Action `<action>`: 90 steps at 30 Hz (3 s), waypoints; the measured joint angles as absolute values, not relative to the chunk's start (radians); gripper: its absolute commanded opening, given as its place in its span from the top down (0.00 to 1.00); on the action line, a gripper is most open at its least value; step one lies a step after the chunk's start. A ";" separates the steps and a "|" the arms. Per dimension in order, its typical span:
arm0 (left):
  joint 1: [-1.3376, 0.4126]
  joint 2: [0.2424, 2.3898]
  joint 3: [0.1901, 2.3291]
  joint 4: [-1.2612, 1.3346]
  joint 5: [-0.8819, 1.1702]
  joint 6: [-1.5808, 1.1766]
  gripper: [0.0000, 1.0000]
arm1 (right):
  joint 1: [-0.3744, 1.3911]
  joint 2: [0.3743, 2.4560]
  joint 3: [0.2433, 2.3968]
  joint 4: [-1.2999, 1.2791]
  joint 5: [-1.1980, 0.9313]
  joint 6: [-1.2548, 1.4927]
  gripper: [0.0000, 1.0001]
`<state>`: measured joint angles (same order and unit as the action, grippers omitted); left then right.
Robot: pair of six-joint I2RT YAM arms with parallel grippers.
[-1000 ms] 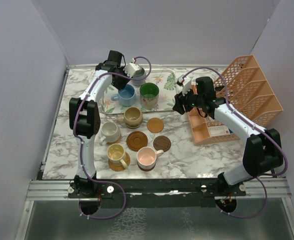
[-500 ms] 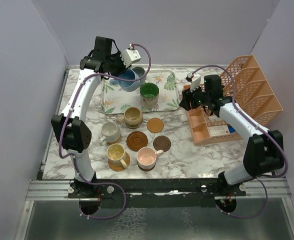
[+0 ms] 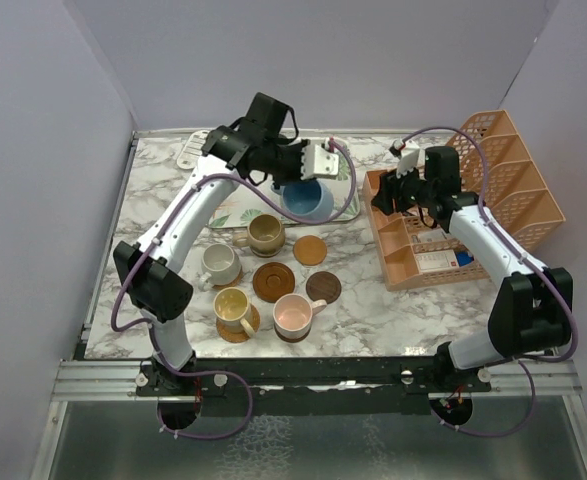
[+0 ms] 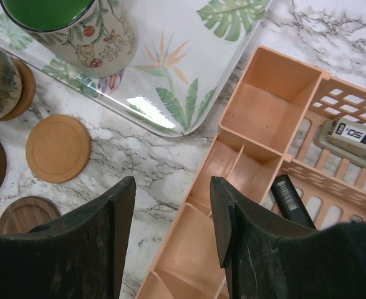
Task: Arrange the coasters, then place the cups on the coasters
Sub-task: Pick up the cup from the tray, then place the cup on the coaster.
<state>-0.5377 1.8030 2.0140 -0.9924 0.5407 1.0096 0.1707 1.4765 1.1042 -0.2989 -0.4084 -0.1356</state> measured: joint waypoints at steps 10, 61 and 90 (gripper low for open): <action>-0.700 1.935 2.037 -1.155 0.559 1.268 1.00 | 0.117 1.441 1.104 -0.298 -0.408 -0.135 0.48; -0.909 2.244 2.119 -1.378 0.442 1.658 1.00 | 0.104 1.452 1.104 -0.298 -0.409 -0.135 0.48; -0.954 2.256 2.106 -1.383 0.441 1.667 0.80 | 0.104 1.459 1.104 -0.298 -0.409 -0.135 0.48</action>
